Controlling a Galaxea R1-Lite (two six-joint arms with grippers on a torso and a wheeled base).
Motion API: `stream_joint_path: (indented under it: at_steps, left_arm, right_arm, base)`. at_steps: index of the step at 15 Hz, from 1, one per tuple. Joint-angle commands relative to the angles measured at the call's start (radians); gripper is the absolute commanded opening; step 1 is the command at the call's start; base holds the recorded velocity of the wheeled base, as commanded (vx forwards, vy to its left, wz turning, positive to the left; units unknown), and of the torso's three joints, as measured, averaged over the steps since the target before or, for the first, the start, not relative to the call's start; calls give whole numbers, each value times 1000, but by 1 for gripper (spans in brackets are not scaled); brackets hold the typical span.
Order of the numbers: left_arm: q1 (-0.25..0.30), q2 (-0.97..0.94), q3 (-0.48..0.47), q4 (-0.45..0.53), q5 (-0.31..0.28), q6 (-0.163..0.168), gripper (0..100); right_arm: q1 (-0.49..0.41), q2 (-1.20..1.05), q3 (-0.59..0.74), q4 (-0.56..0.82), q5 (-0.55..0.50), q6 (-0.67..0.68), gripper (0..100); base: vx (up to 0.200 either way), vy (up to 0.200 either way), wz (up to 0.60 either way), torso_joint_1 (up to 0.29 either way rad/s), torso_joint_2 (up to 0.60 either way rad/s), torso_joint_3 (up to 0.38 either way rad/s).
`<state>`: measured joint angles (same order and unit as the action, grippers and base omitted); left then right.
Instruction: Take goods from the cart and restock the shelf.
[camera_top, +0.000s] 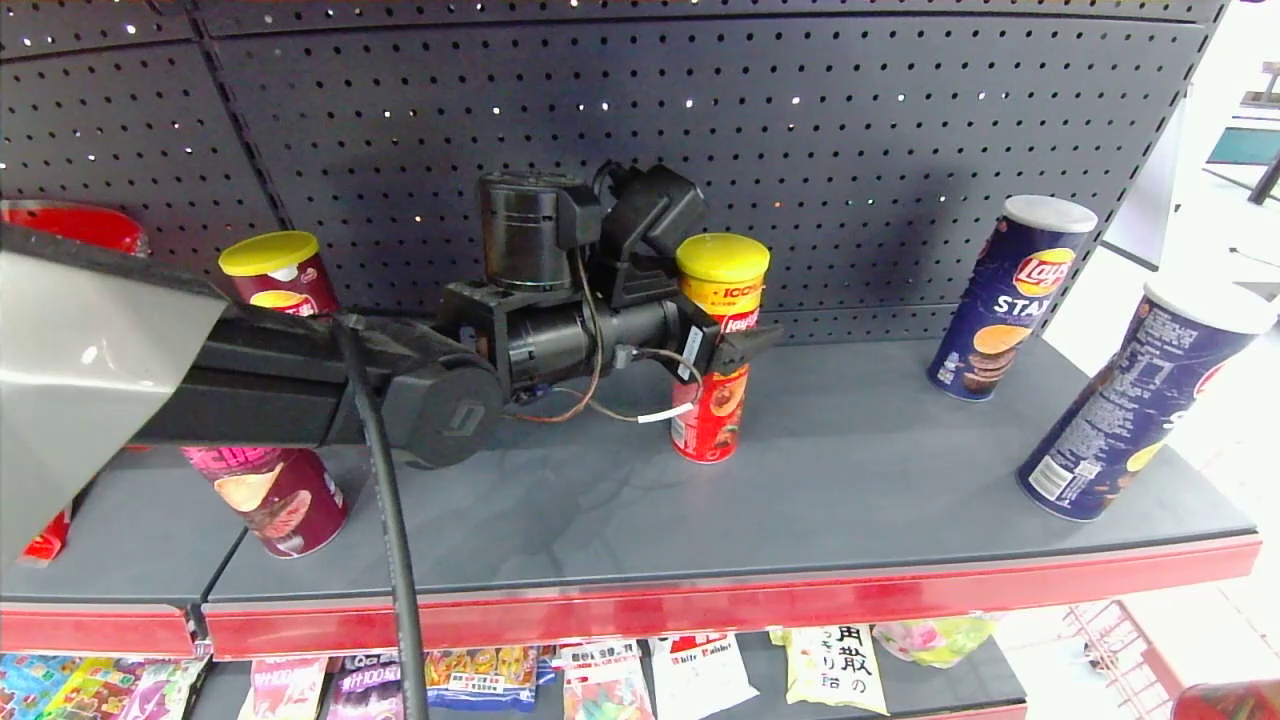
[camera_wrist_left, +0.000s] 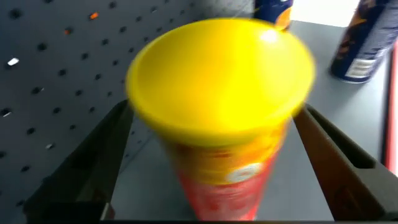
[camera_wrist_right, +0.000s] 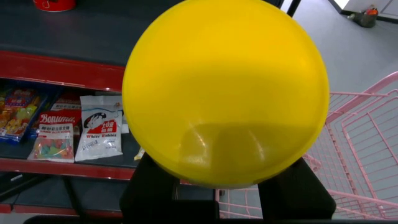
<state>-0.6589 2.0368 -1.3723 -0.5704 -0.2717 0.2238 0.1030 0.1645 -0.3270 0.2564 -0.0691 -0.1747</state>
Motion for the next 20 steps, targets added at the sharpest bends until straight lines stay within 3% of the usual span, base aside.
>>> stream_joint_path:
  at_steps: [1, 4, 8, 10, 11, 14, 18, 19, 20]
  left_arm:
    - [-5, -1, 1, 0, 31, 0, 100]
    - [-5, 13, -1, -5, 98, -1, 100]
    - [-10, 14, -2, -5, 100, -3, 100]
    - [-33, 14, -36, -2, 106, -54, 100]
    - [-34, 17, -53, 1, 123, -60, 100]
    - [-39, 31, -62, -5, 166, -60, 100]
    - [-37, 33, -60, -6, 169, -60, 100]
    - [-37, 33, -57, -5, 169, -60, 0]
    - [-39, 33, -56, -5, 169, -60, 0]
  right_arm:
    - [0, 1, -1, 0, 0, 0, 0]
    - [0, 1, -3, -2, 0, 0, 0]
    - [0, 0, -1, -2, 0, 0, 0]
    - [-2, -3, -3, -2, 0, 0, 0]
    - [-2, -5, -3, -2, 0, 0, 0]
    - [-2, -6, -4, -2, 0, 0, 0]
    - [-3, -8, -6, -2, -1, 0, 0]
    - [-3, -8, -6, -2, -1, 1, 0]
    - [-3, -8, -6, -2, -1, 1, 0]
  base:
    - [0, 0, 0, 0, 0, 0]
    - [0, 0, 0, 0, 0, 0]
    - [0, 0, 0, 0, 0, 0]
    - [0, 0, 0, 0, 0, 0]
    - [0, 0, 0, 0, 0, 0]
    - [0, 0, 0, 0, 0, 0]
    - [0, 0, 0, 0, 0, 0]
    - [0, 0, 0, 0, 0, 0]
    - [0, 0, 0, 0, 0, 0]
